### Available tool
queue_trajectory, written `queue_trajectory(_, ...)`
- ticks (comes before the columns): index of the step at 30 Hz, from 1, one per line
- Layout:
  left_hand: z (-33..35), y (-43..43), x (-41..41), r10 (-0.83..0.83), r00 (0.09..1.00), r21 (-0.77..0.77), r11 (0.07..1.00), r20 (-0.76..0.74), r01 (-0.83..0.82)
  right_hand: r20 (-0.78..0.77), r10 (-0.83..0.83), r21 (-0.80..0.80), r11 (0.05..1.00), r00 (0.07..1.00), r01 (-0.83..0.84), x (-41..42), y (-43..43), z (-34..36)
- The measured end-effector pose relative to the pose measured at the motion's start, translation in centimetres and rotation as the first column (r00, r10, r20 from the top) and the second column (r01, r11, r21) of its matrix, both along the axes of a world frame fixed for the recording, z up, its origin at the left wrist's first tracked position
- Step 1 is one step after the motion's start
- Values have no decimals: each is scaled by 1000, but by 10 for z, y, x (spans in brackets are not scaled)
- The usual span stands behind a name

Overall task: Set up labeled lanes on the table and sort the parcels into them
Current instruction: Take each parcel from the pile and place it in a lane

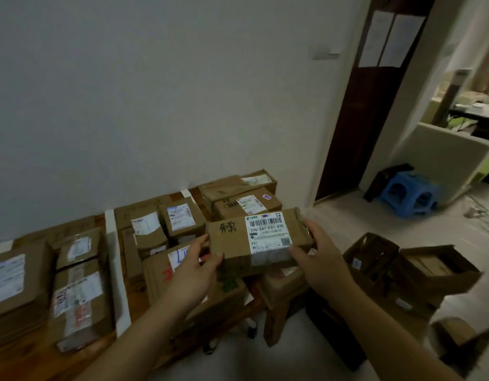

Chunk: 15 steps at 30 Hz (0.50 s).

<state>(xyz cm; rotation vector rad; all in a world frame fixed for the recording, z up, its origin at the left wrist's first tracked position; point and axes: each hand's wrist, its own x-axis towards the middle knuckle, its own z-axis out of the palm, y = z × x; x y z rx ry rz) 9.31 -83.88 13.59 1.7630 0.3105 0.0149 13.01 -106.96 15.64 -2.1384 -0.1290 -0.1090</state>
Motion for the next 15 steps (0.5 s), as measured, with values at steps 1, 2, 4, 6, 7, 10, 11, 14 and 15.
queue_trajectory(1, 0, -3, 9, 19, 1000, 0, 1000, -8, -19, -9, 6, -9, 1000, 1000, -6, 12, -2, -1)
queue_trajectory(2, 0, -5, 18, 39, 999, -1, 999, -5, -39, -23, 9, -19, 1000, 1000, -10, 25, -3, -2)
queue_trajectory(4, -1, -7, 41, 63, 998, -4, 998, 14, -63, -39, 23, -19, 1000, 999, -24, 52, -3, -7)
queue_trajectory(6, -5, -7, 65, 63, 998, -15, 998, 18, -63, -51, 32, -6, 999, 998, -32, 78, -2, -12)
queue_trajectory(7, -8, -8, 76, 64, 998, -29, 998, 14, -63, -57, 30, -12, 999, 998, -31, 90, -2, -15)
queue_trajectory(10, -22, -12, 105, 60, 998, -57, 996, -12, -61, -62, 24, -67, 997, 998, -28, 123, -5, -22)
queue_trajectory(11, -27, -16, 111, 58, 998, -57, 997, -21, -59, -74, 25, -82, 996, 997, -31, 133, -7, -25)
queue_trajectory(14, -39, -27, 125, 71, 996, -50, 996, -49, -73, -140, 55, -92, 993, 989, -68, 157, -14, -35)
queue_trajectory(15, -43, -29, 129, 84, 995, -51, 995, -61, -87, -155, 77, -81, 993, 985, -90, 164, -15, -39)
